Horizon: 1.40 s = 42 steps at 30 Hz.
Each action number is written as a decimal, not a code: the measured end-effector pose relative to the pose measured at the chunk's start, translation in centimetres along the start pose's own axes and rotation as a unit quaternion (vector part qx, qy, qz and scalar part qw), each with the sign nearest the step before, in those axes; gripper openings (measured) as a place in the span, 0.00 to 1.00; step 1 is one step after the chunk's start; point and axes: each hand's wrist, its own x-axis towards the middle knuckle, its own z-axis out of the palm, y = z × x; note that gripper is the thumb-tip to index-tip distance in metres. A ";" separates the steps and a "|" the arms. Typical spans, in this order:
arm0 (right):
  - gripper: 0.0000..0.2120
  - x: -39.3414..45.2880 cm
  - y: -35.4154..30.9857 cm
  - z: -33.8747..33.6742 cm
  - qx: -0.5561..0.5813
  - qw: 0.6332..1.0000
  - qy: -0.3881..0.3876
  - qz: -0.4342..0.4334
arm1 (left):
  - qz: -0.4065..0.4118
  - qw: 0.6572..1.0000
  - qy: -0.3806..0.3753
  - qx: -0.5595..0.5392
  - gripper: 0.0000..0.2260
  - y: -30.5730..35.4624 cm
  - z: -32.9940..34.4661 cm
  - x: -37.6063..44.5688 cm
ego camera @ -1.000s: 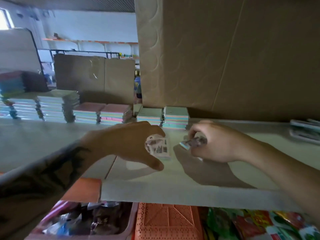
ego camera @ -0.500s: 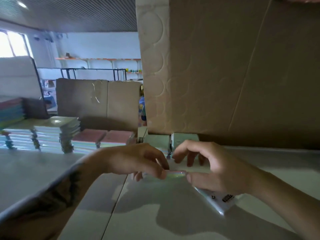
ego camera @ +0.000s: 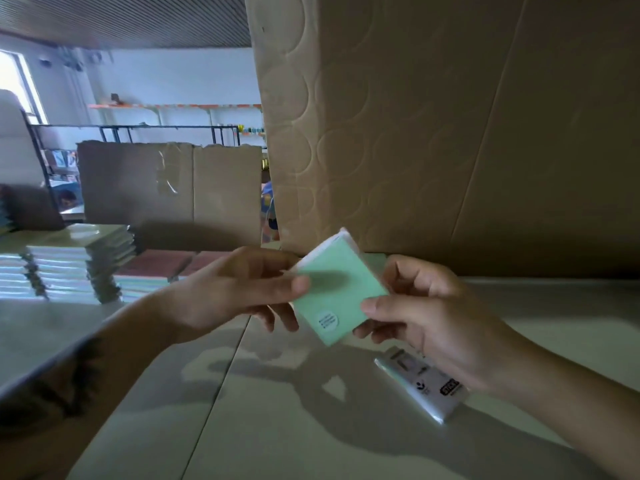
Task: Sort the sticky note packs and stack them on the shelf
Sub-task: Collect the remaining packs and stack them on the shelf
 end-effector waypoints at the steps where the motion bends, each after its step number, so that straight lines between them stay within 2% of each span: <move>1: 0.15 0.0 0.0 0.0 0.056 0.998 -0.004 0.022 | 0.016 1.000 0.003 -0.010 0.20 0.0 0.3 -0.1; 3: 0.22 0.1 0.0 0.0 0.117 0.992 -0.011 0.052 | 0.019 0.999 0.024 -0.037 0.15 0.1 1.0 0.2; 6: 0.25 0.3 -0.1 0.0 0.100 0.994 0.005 0.055 | 0.012 0.997 0.049 -0.065 0.12 -0.4 2.0 0.8; 8: 0.25 0.5 0.1 -0.1 0.023 0.997 0.053 0.041 | 0.003 0.994 0.075 -0.080 0.10 -0.6 2.4 0.9; 10: 0.24 0.5 0.5 -0.6 -0.125 0.987 0.105 0.002 | -0.005 0.991 0.092 -0.092 0.11 -0.8 2.9 1.1; 12: 0.25 0.3 0.6 -1.1 -0.260 0.955 0.127 -0.061 | -0.011 0.991 0.099 -0.087 0.14 -1.1 3.2 1.2; 14: 0.30 0.0 0.3 -1.5 -0.378 0.915 0.087 -0.114 | -0.014 0.993 0.096 -0.071 0.14 -1.1 3.5 1.3; 16: 0.33 0.0 0.1 -1.8 -0.490 0.859 0.033 -0.144 | -0.012 0.994 0.086 -0.071 0.13 -1.2 3.7 1.2; 17: 0.33 0.0 0.0 -1.9 -0.525 0.837 0.018 -0.154 | -0.006 0.994 0.080 -0.070 0.12 -1.3 3.7 1.3; 19: 0.32 0.2 -0.1 -2.1 -0.556 0.815 0.007 -0.161 | 0.002 0.996 0.070 -0.059 0.12 -1.4 3.9 1.2; 25: 0.27 0.1 -1.1 -2.8 -0.548 0.821 -0.018 -0.156 | 0.051 0.990 0.102 0.082 0.20 -1.8 4.6 1.1; 29: 0.23 1.4 -3.3 -3.6 -0.501 0.858 -0.003 -0.119 | 0.038 0.967 0.098 0.232 0.25 -2.1 5.1 0.4; 31: 0.21 3.0 -3.6 -3.8 -0.508 0.855 0.012 -0.102 | 0.000 0.940 0.079 0.333 0.29 -2.1 5.7 0.0; 33: 0.19 4.8 -3.2 -3.9 -0.544 0.834 0.025 -0.086 | -0.019 0.886 0.027 0.463 0.32 -2.1 6.4 -0.3; 34: 0.19 5.7 -2.7 -4.1 -0.554 0.828 0.026 -0.078 | -0.030 0.869 -0.001 0.494 0.33 -2.2 6.8 -0.4; 37: 0.18 7.0 -1.4 -4.7 -0.539 0.840 0.024 -0.050 | -0.077 0.861 -0.034 0.502 0.36 -2.5 7.2 -0.8; 42: 0.16 6.8 0.3 -4.8 -0.513 0.855 0.042 -0.058 | -0.086 0.858 -0.035 0.506 0.38 -2.6 7.2 -0.9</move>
